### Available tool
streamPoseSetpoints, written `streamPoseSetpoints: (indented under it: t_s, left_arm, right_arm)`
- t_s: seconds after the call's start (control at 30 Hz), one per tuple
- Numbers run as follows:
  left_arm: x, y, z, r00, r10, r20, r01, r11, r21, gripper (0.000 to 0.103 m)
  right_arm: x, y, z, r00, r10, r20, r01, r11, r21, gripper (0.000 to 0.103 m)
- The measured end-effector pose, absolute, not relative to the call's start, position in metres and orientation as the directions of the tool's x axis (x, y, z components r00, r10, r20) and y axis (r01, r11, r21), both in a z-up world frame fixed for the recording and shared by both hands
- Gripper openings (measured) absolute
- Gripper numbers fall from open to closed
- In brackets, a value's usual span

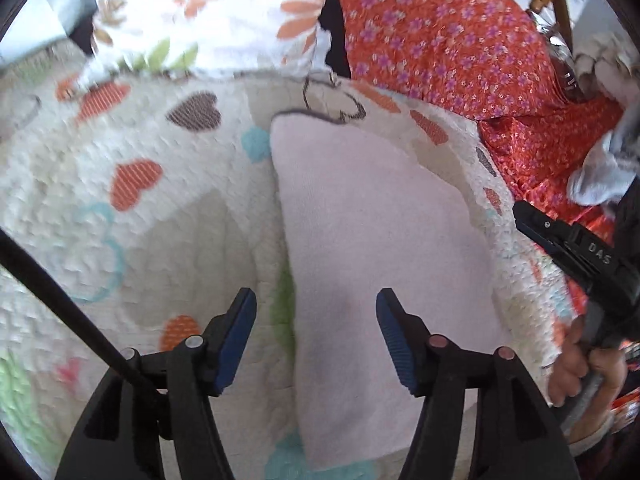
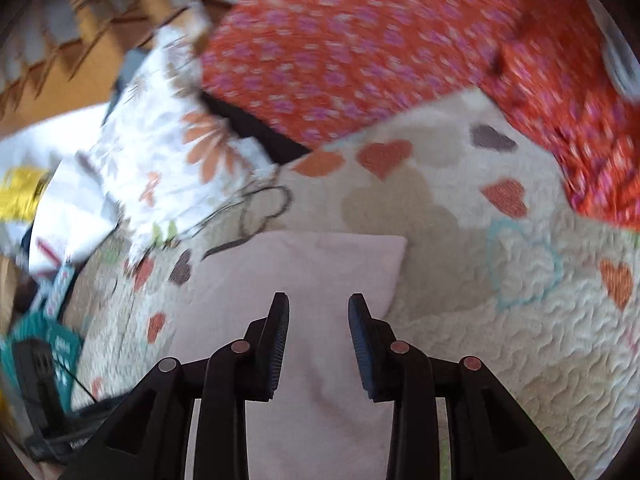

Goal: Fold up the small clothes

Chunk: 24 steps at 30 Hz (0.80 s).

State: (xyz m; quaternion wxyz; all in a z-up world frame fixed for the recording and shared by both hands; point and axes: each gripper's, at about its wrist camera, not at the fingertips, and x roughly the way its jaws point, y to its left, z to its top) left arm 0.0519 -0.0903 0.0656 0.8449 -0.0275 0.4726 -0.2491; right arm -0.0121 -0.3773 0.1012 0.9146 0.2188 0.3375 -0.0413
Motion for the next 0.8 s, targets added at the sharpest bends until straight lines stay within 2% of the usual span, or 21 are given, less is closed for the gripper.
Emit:
streamPoseSetpoints:
  t_s: [0.13,0.2,0.37,0.47,0.57,0.67,0.8]
  left_arm:
    - [0.034,-0.080,0.075,0.563,-0.356,-0.746,0.384,0.912,-0.145,0.063]
    - [0.027,-0.072,0.080,0.604,-0.333,-0.725,0.368,0.923,-0.117,0.064]
    - [0.007,-0.052,0.097,0.693,-0.298,-0.656,0.311,0.945,-0.101,0.070]
    - [-0.007,-0.042,0.108,0.739,-0.284,-0.610,0.295,0.952,-0.084,0.072]
    - [-0.028,-0.032,0.113,0.772,-0.267,-0.576,0.274,0.959,-0.078,0.075]
    - [-0.050,-0.022,0.112,0.780,-0.250,-0.573,0.251,0.965,-0.080,0.076]
    - [-0.080,-0.007,0.106,0.768,-0.228,-0.598,0.205,0.973,-0.107,0.077]
  right_arm:
    - [-0.006,-0.348,0.090,0.722,0.170,-0.670,0.124,0.922,0.368,0.035]
    - [-0.003,-0.337,0.079,0.690,0.194,-0.697,0.095,0.931,0.353,0.035]
    - [0.005,-0.328,0.047,0.579,0.133,-0.805,0.151,0.952,0.265,0.032]
    - [-0.005,-0.332,0.047,0.577,0.123,-0.807,0.169,0.949,0.265,0.032]
    - [-0.018,-0.327,0.054,0.571,0.068,-0.818,0.172,0.965,0.200,0.033]
    - [-0.036,-0.323,0.057,0.559,0.044,-0.828,0.179,0.969,0.173,0.033]
    - [-0.068,-0.317,0.070,0.590,0.098,-0.802,0.162,0.958,0.236,0.036]
